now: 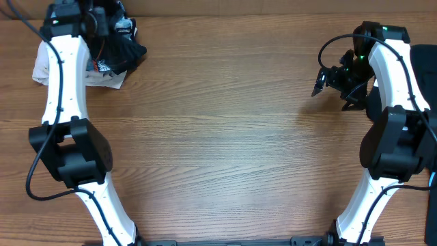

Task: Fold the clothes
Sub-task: 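Carry the jersey with left gripper and place it on the jeans stack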

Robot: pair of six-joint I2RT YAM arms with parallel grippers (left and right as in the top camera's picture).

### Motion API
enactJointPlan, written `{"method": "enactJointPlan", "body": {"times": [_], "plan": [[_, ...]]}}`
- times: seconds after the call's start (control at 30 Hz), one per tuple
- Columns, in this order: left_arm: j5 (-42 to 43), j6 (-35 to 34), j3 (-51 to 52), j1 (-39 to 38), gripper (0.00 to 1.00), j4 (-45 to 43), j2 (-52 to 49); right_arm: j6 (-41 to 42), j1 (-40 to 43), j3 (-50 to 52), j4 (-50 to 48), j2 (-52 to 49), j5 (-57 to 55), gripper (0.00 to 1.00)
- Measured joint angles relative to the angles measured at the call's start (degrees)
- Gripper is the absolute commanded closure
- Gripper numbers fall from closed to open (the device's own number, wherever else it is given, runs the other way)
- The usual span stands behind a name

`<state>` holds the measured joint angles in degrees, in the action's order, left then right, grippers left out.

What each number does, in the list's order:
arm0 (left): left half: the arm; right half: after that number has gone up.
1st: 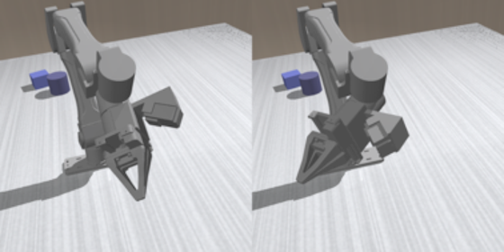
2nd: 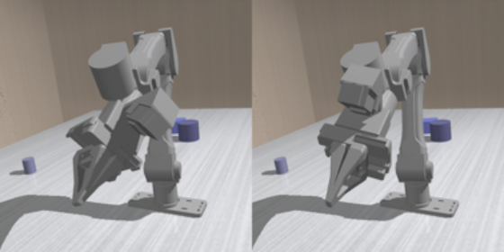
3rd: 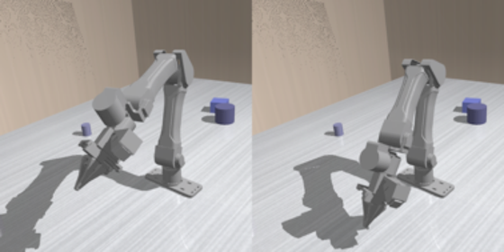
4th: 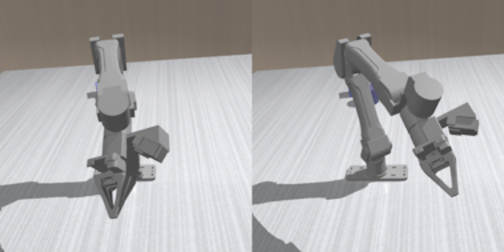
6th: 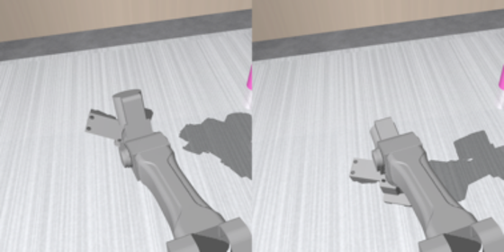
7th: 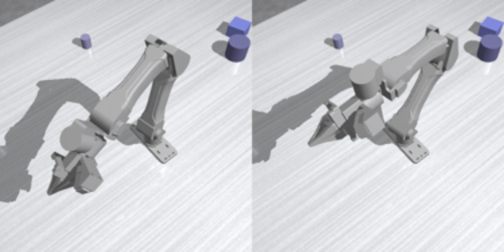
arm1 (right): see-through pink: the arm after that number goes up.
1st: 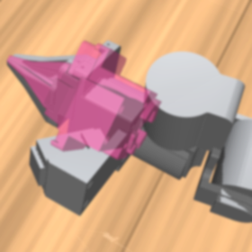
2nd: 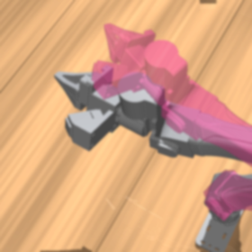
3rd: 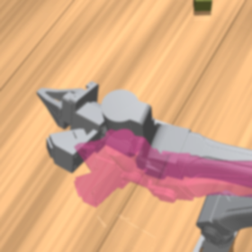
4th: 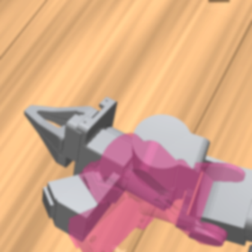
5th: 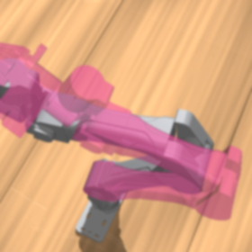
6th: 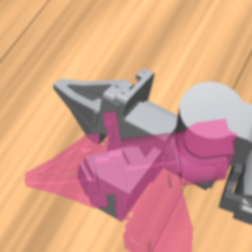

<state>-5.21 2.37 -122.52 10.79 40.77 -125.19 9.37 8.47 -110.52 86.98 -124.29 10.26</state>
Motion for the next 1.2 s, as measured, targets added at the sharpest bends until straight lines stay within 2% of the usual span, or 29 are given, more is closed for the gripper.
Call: {"method": "enactJointPlan", "body": {"times": [0.3,0.47,0.53,0.6,0.7,0.73,0.83,0.87,0.9,1.2], "plan": [[5.3,0.5,0.0,8.3,0.89,0.0,-0.6,0.0,0.0,0.0,1.6,0.0,0.0,0.00],[8.3,0.6,0.0,11.1,0.82,-1.7,-3.6,0.0,0.0,0.0,2.3,0.0,0.0,0.00],[9.0,0.5,-0.1,11.6,0.73,-2.6,-5.5,0.0,0.0,0.0,2.5,0.0,0.0,0.00],[9.4,0.5,-0.1,11.9,0.57,-3.3,-7.5,0.0,0.0,0.0,2.6,0.0,0.0,0.00],[9.7,-0.7,-0.1,12.2,0.49,-3.1,-10.6,0.0,0.0,0.0,2.8,0.0,0.0,0.00],[9.7,-1.1,-0.1,12.3,0.41,-2.8,-11.4,0.0,0.0,0.0,2.9,0.0,0.0,0.00],[9.8,-2.8,-0.1,12.7,0.08,-1.7,-12.7,0.0,0.0,0.0,2.9,0.0,0.0,0.00],[9.8,-3.3,-0.1,12.9,0.03,-1.3,-12.7,0.0,0.0,0.0,2.8,0.0,0.0,0.00],[9.8,-3.7,-0.2,13.0,0.00,-0.9,-12.7,0.0,0.0,0.0,2.8,0.0,0.0,0.00],[12.6,-7.5,-0.8,13.0,0.00,1.5,-11.0,0.0,0.0,0.0,2.6,0.0,0.0,0.00]]}}
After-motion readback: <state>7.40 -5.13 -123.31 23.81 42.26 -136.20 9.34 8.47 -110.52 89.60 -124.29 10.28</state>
